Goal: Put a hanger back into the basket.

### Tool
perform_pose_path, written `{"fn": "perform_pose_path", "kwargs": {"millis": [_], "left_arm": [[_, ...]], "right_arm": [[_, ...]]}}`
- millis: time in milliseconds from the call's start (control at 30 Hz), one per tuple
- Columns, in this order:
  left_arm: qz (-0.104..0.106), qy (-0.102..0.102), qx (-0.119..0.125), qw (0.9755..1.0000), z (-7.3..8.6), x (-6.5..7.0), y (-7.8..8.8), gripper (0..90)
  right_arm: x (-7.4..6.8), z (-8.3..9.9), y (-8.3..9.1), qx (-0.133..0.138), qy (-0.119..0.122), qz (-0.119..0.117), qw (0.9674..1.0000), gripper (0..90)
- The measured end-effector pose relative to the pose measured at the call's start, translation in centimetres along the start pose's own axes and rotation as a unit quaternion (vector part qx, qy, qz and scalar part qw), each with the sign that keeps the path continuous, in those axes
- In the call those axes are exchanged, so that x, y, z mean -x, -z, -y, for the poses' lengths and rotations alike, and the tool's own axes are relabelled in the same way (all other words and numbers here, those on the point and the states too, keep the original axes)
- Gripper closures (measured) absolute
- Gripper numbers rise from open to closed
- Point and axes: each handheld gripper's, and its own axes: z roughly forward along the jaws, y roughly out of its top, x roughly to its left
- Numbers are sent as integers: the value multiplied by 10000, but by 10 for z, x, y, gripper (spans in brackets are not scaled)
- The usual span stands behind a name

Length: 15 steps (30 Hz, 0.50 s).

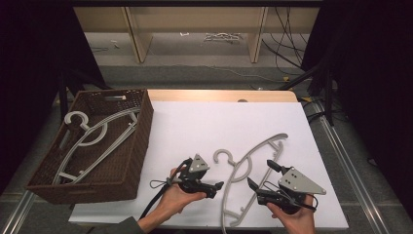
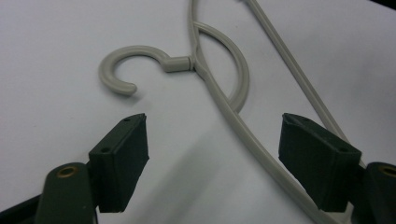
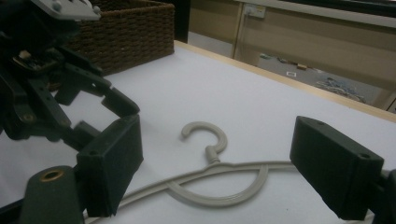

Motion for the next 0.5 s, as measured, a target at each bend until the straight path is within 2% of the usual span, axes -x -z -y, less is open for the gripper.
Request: {"fn": "perform_pose_path", "kwargs": {"millis": [67,133,200,267,300,367,400,467,500], "left_arm": [[8,-84,-78,9999,-1,4,-7,246],[-13,-262,-179,9995,-2,9,-13,254],[-37,-340,-227,9992,-3,12,-17,262],[29,-330,-281,9991,-4,12,-22,286],[26,-316,-307,9990,-5,12,-25,290],[2,-393,-361,9986,-6,12,-29,310],[9,-483,-407,9980,-7,12,-31,314],[47,-425,-452,9981,-7,13,-36,334],[21,-549,-481,9973,-8,12,-37,346]], "right_arm": [[0,0,0,4,2,-7,10000,181],[0,0,0,-4,-3,-13,10000,180],[-1,0,1,-26,-86,-41,10000,180],[-1,0,0,-5,-89,-32,10000,180],[0,0,0,8,-4,-14,10000,181],[-1,0,0,-2,-86,-27,10000,181],[0,-1,0,60,-13,3,10000,181],[1,0,0,55,-9,6,10000,181],[1,0,0,65,-5,14,10000,180]]}}
